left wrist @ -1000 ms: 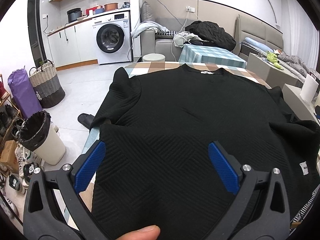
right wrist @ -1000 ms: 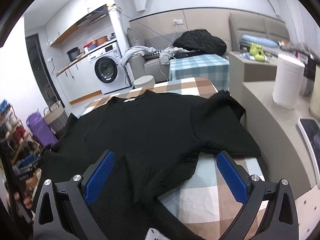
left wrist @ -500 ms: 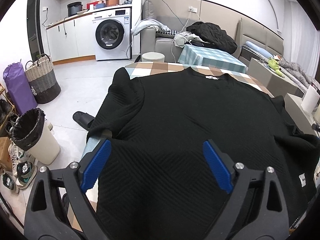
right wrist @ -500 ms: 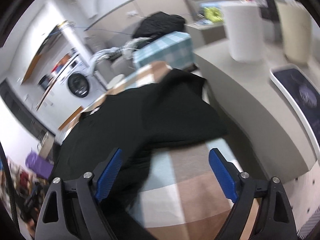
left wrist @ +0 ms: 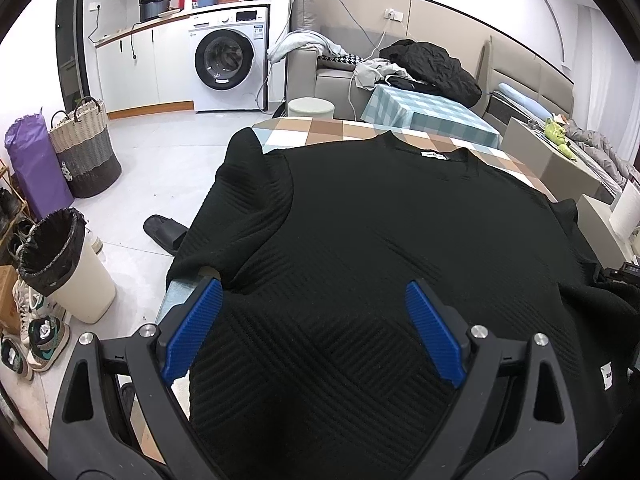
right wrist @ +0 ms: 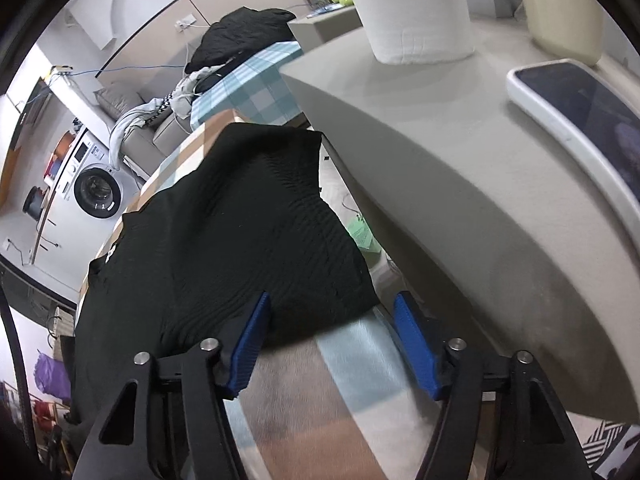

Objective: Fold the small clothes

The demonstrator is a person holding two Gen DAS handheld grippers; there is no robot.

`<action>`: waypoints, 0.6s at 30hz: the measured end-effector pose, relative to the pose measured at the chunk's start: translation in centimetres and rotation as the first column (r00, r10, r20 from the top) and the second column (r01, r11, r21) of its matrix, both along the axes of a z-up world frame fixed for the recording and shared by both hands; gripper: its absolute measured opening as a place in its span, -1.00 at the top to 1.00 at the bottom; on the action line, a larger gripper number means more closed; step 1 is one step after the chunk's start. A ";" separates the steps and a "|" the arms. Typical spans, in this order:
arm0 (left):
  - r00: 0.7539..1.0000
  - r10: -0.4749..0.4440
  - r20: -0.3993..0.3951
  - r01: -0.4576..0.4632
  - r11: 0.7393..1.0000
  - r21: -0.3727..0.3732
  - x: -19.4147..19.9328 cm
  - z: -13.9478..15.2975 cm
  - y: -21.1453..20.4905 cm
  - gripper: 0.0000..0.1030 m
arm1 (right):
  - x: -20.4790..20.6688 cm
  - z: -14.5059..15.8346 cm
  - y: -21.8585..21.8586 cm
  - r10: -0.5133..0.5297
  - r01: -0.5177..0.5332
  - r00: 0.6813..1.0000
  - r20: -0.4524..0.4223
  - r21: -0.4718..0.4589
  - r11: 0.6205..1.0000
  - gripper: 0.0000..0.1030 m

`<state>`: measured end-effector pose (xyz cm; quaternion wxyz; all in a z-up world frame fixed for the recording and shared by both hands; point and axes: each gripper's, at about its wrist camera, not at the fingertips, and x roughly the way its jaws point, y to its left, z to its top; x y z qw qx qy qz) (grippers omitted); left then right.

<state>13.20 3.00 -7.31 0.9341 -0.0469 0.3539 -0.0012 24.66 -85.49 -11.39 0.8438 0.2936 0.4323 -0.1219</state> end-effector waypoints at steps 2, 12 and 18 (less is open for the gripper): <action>1.000 0.000 -0.003 0.000 1.000 -0.008 -0.1 -0.3 -0.1 -0.79 | 0.7 -0.4 0.1 -0.006 0.006 1.000 -0.008 0.004 1.000 -0.18; 0.999 0.010 -0.031 -0.011 1.000 -0.024 -0.5 -0.5 0.3 -0.79 | 1.5 1.5 1.5 0.011 -0.009 1.000 0.024 -0.110 0.994 0.72; 0.999 0.037 -0.026 -0.039 0.997 -0.071 0.1 0.8 0.9 -0.79 | 2.8 5.1 4.3 0.080 -0.063 0.989 0.124 -0.133 0.989 0.74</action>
